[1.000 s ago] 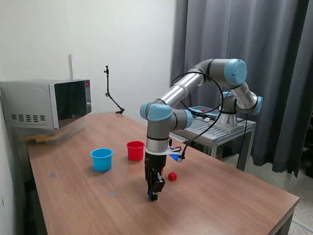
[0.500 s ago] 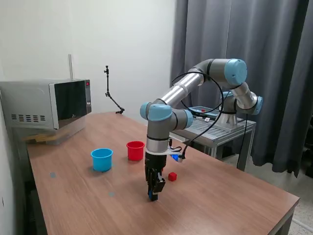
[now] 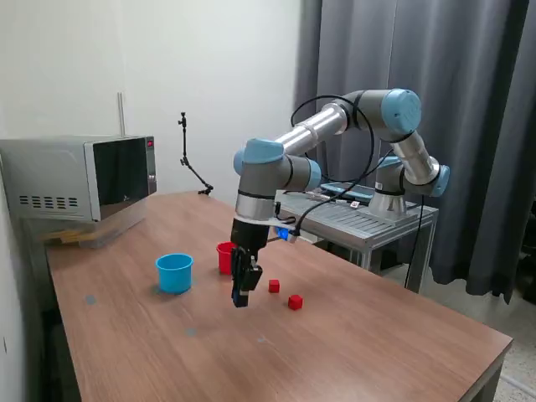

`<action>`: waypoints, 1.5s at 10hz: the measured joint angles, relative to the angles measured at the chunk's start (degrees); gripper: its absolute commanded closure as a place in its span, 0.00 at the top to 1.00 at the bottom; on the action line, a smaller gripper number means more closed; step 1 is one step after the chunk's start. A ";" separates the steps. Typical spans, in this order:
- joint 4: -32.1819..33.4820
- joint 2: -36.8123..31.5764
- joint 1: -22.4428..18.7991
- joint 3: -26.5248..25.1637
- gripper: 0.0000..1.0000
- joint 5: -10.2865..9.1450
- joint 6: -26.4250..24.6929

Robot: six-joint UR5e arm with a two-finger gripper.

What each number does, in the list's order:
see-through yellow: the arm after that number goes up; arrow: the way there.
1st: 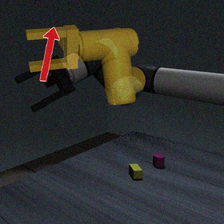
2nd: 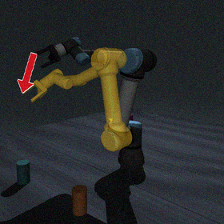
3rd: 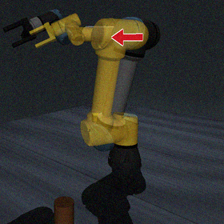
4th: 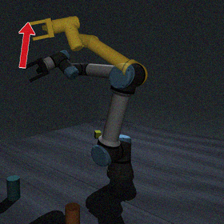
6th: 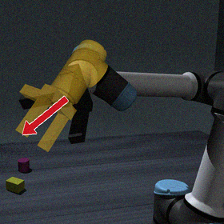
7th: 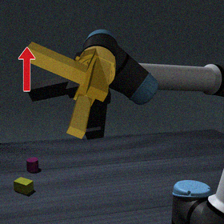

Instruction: Place red objects in the red bin, and blue objects in the blue bin.

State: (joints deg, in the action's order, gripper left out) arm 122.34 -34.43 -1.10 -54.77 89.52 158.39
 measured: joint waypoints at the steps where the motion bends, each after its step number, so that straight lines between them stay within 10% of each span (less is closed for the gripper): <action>1: 0.00 -1.57 1.13 -1.20 0.00 0.90 0.52; 15: 0.35 -6.17 14.97 -5.84 0.00 4.58 6.49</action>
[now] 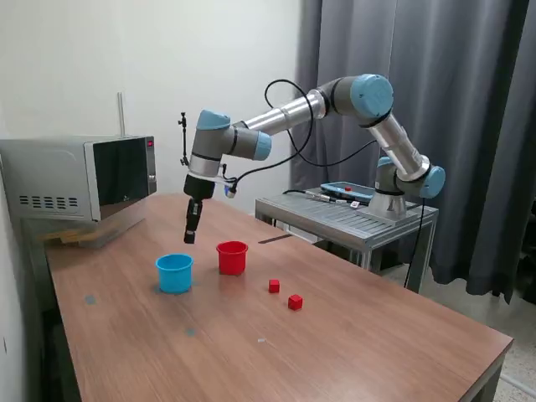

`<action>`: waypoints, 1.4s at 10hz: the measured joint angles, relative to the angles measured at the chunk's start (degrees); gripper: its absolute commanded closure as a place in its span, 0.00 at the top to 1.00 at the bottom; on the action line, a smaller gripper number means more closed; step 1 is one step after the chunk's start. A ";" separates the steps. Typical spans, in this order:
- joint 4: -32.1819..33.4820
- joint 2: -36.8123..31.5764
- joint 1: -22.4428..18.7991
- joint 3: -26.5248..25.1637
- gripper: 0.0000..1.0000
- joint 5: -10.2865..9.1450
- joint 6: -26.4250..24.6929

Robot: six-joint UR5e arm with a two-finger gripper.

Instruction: Place red objects in the red bin, and blue objects in the blue bin.

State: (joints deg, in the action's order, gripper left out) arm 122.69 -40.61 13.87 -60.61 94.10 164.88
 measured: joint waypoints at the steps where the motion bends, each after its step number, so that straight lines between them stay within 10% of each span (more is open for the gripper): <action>1: 0.00 0.28 0.06 0.22 0.00 -0.38 0.13; 6: 0.08 3.66 0.10 4.05 0.00 -1.99 1.68; 7: 0.09 4.23 0.10 4.66 1.00 -2.04 1.82; 14: 0.09 5.36 0.10 5.11 1.00 -1.97 1.96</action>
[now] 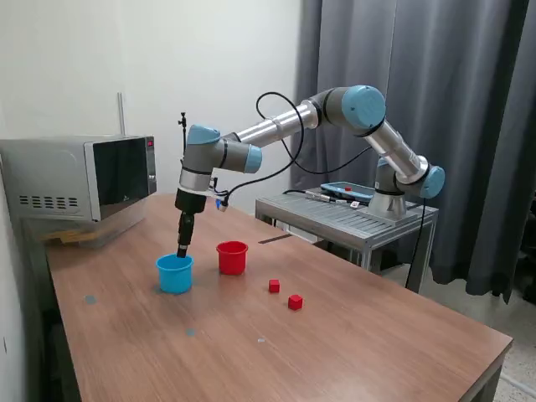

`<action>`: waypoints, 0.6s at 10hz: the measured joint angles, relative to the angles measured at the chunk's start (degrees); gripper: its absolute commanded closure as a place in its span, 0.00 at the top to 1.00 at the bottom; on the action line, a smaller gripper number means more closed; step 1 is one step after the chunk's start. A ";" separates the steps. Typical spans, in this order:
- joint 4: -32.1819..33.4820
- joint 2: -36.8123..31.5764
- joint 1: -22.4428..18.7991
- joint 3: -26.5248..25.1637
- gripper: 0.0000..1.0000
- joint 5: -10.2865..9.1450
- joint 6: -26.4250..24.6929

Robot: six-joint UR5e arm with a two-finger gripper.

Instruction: Place red objects in the red bin, and blue objects in the blue bin.

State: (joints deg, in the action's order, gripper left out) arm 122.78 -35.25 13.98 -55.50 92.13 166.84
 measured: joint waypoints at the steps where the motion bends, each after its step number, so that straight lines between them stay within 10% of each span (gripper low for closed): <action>1: 0.00 -0.22 -0.08 -0.10 1.00 0.12 0.03; 6: -0.05 -6.27 -4.96 -7.91 1.00 1.71 -3.37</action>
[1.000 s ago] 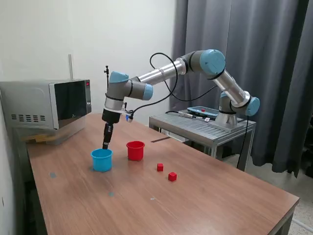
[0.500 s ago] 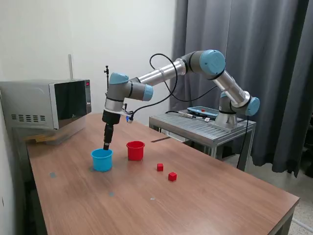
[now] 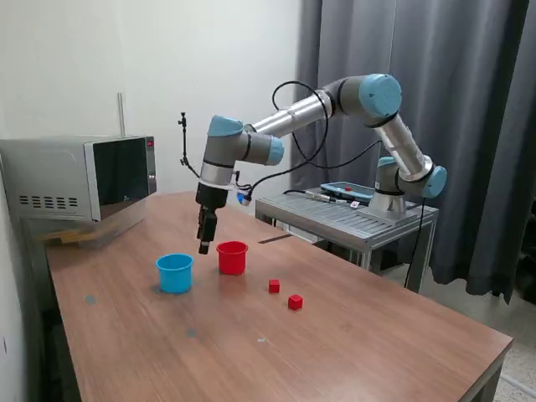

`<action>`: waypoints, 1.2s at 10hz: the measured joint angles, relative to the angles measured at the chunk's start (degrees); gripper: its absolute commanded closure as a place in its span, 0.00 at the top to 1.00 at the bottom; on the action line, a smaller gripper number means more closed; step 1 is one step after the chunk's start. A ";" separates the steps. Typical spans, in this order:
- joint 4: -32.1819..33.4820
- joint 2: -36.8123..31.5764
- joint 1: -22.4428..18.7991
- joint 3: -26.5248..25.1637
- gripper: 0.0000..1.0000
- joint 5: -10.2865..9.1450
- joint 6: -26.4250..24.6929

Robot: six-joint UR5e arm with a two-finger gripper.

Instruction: Place red objects in the red bin, and blue objects in the blue bin.

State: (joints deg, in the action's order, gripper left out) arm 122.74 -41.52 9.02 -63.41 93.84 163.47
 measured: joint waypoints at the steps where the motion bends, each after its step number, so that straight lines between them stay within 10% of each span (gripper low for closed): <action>1: -0.12 -1.33 -2.12 -1.93 1.00 0.06 -1.42; 5: -0.46 -5.06 -7.25 -8.93 1.00 -0.10 -7.75; 12: -0.23 -10.84 -4.88 -20.72 1.00 -0.34 -10.14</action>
State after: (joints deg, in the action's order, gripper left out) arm 122.51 -52.36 4.14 -84.14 93.50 153.33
